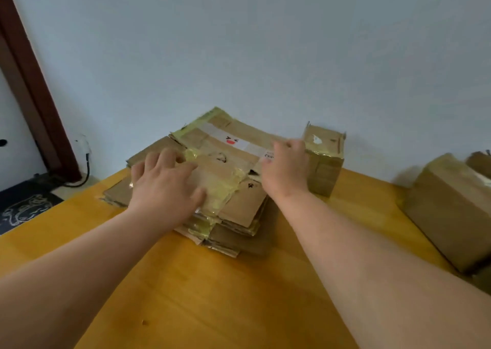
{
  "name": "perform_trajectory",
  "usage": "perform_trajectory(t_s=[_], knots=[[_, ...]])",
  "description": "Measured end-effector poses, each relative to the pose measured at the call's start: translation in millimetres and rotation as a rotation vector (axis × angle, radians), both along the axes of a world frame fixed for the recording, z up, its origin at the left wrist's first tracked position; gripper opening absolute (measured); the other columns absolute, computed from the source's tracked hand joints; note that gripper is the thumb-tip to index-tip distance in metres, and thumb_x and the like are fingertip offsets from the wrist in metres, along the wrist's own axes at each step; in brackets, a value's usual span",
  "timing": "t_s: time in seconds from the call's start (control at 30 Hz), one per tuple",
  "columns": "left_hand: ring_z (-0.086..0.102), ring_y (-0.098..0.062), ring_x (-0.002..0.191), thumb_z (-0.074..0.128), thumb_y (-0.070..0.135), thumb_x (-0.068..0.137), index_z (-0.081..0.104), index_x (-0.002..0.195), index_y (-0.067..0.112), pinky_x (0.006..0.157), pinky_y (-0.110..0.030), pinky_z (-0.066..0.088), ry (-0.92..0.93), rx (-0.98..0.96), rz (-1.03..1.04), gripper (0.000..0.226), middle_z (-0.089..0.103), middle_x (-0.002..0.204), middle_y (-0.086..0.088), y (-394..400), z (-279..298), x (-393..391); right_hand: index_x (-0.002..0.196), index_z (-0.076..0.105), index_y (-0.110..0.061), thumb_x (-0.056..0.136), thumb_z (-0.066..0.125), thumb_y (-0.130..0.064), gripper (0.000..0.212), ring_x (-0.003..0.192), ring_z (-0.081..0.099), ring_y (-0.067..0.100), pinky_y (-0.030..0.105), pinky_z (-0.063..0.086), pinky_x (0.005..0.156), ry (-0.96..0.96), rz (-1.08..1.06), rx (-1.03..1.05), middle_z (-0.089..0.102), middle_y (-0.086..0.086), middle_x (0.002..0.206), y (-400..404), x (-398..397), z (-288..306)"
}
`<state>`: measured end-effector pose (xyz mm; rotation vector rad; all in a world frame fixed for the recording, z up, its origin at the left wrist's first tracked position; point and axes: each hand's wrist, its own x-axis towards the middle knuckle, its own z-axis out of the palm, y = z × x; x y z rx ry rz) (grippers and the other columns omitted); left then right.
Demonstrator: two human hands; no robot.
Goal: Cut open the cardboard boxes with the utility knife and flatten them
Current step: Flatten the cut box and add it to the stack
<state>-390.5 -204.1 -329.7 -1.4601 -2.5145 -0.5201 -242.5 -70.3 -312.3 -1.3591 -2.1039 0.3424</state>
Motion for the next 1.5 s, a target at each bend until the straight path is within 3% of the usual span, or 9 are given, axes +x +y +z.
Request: perform_trajectory(t_s=[0.17, 0.3, 0.43, 0.57, 0.67, 0.8, 1.03, 1.2, 1.5], knots=[[0.013, -0.025, 0.148, 0.038, 0.065, 0.087, 0.005, 0.155, 0.023, 0.121, -0.045, 0.008, -0.077, -0.226, -0.112, 0.086, 0.016, 0.16, -0.005, 26, -7, 1, 0.15, 0.037, -0.027, 0.091, 0.03, -0.075, 0.077, 0.141, 0.035, 0.029, 0.055, 0.017, 0.115, -0.464, 0.214, -0.103, 0.038, 0.004, 0.156, -7, -2, -13], [0.019, -0.023, 0.145, 0.019, 0.073, 0.086, 0.017, 0.154, 0.027, 0.12, -0.046, 0.014, 0.054, -0.394, -0.139, 0.082, 0.02, 0.158, 0.0, 32, -12, -1, 0.158, 0.013, -0.029, 0.084, 0.017, -0.086, 0.094, 0.152, 0.01, 0.027, 0.061, 0.001, 0.119, -0.661, 0.283, -0.141, 0.007, 0.004, 0.167, -11, 4, -37], [0.023, -0.023, 0.145, 0.02, 0.07, 0.088, 0.02, 0.153, 0.023, 0.119, -0.048, 0.017, 0.072, -0.441, -0.127, 0.08, 0.02, 0.159, 0.001, 35, -11, 2, 0.158, 0.013, -0.028, 0.087, 0.012, -0.083, 0.09, 0.152, 0.006, 0.027, 0.061, -0.004, 0.118, -0.657, 0.27, -0.111, 0.006, 0.005, 0.166, -14, 6, -47], [0.026, -0.024, 0.143, 0.02, 0.068, 0.091, 0.025, 0.151, 0.02, 0.116, -0.049, 0.023, 0.112, -0.44, -0.104, 0.077, 0.024, 0.157, -0.002, 33, -7, 10, 0.145, 0.044, -0.026, 0.092, 0.024, -0.075, 0.074, 0.137, 0.028, 0.029, 0.057, 0.012, 0.115, -0.507, 0.227, 0.039, 0.034, 0.006, 0.147, -31, 13, -45], [0.038, -0.021, 0.132, 0.032, 0.054, 0.096, 0.046, 0.139, 0.024, 0.107, -0.041, 0.036, 0.178, -0.23, -0.172, 0.054, 0.044, 0.141, 0.001, 24, 1, 20, 0.127, 0.057, -0.027, 0.099, 0.036, -0.058, 0.047, 0.118, 0.038, 0.024, 0.047, 0.023, 0.103, -0.316, 0.246, 0.138, 0.045, -0.001, 0.124, -42, 31, -43], [0.053, -0.019, 0.109, 0.051, 0.031, 0.097, 0.057, 0.131, 0.025, 0.087, -0.035, 0.049, 0.024, 0.04, -0.299, 0.035, 0.054, 0.121, 0.004, 12, 7, 59, 0.133, 0.056, -0.029, 0.099, 0.046, -0.041, 0.037, 0.115, 0.039, 0.018, 0.041, 0.022, 0.099, -0.178, 0.226, 0.165, 0.047, -0.006, 0.118, -53, 68, -36], [0.059, -0.015, 0.097, 0.05, 0.025, 0.095, 0.057, 0.126, 0.03, 0.073, -0.027, 0.048, -0.046, 0.065, -0.374, 0.032, 0.059, 0.123, 0.009, 2, 16, 145, 0.121, 0.065, -0.023, 0.094, 0.055, -0.027, 0.03, 0.117, 0.043, 0.022, 0.039, 0.019, 0.095, -0.132, 0.195, 0.168, 0.052, -0.003, 0.118, -93, 143, -29], [0.047, -0.009, 0.084, 0.054, 0.021, 0.093, 0.07, 0.113, 0.024, 0.074, -0.023, 0.04, -0.01, 0.044, -0.438, 0.025, 0.05, 0.095, 0.011, -3, 20, 192, 0.109, 0.072, -0.02, 0.089, 0.057, -0.022, 0.025, 0.112, 0.047, 0.024, 0.039, 0.021, 0.091, -0.164, 0.157, 0.252, 0.057, -0.001, 0.113, -115, 202, -20], [0.056, -0.019, 0.119, 0.047, 0.032, 0.101, 0.058, 0.133, 0.03, 0.094, -0.028, 0.047, 0.011, -0.111, -0.463, 0.034, 0.058, 0.134, 0.002, -14, 37, 279, 0.1, 0.073, -0.02, 0.078, 0.065, -0.014, 0.024, 0.107, 0.048, 0.023, 0.042, 0.035, 0.091, -0.086, -0.139, 0.492, 0.056, -0.001, 0.109, -135, 315, -6]])
